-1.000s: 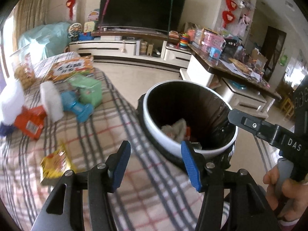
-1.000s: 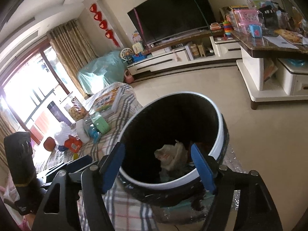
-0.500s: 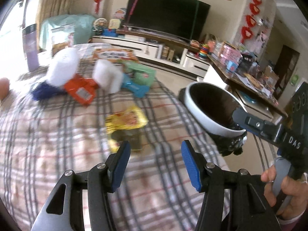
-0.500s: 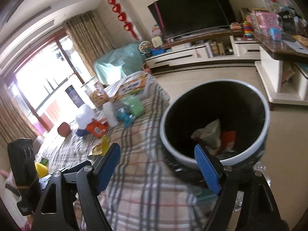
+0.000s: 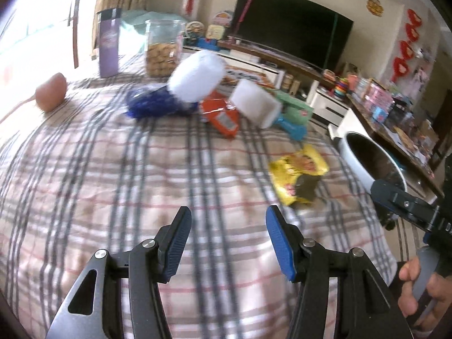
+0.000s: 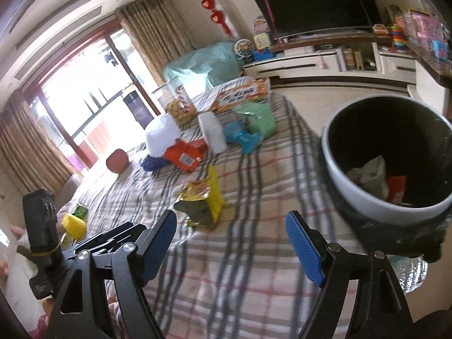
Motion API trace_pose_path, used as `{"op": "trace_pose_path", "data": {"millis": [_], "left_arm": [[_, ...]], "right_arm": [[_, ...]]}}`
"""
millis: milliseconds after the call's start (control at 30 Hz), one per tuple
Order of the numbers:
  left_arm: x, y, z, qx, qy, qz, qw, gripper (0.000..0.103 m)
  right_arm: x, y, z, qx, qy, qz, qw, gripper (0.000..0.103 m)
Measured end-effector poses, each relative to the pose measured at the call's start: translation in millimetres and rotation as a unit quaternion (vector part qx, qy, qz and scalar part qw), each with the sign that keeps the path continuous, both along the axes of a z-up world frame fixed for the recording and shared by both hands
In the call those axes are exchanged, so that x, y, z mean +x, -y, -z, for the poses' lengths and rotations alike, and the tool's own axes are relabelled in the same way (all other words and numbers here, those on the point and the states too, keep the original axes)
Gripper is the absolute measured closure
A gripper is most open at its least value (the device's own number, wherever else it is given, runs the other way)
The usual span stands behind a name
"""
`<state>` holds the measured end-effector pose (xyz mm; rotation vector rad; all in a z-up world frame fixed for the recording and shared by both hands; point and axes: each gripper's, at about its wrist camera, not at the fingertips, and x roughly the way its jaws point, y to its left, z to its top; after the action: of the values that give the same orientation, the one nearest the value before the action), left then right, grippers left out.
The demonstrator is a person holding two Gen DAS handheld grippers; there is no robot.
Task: Collect trash
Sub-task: 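Grasp white foam net with left tool while right tool grasps yellow snack bag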
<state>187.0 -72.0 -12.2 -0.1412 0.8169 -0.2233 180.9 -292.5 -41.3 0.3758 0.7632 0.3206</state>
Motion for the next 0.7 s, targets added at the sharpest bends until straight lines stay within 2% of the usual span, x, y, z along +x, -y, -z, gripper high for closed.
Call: {"op": "trace_pose_path", "data": {"millis": [367, 700], "left_arm": [[10.8, -19.7, 1.6, 0.007, -0.005, -0.031, 0.9995, 0.048], [53.2, -39.5, 10.5, 0.028, -0.010, -0.031, 0.9991, 0.048]], "right_arm": [[20.5, -25.1, 11.0, 0.008, -0.013, -0.018, 1.000, 0.022], [38.8, -39.7, 20.1, 0.019, -0.029, -0.027, 0.999, 0.022]]}}
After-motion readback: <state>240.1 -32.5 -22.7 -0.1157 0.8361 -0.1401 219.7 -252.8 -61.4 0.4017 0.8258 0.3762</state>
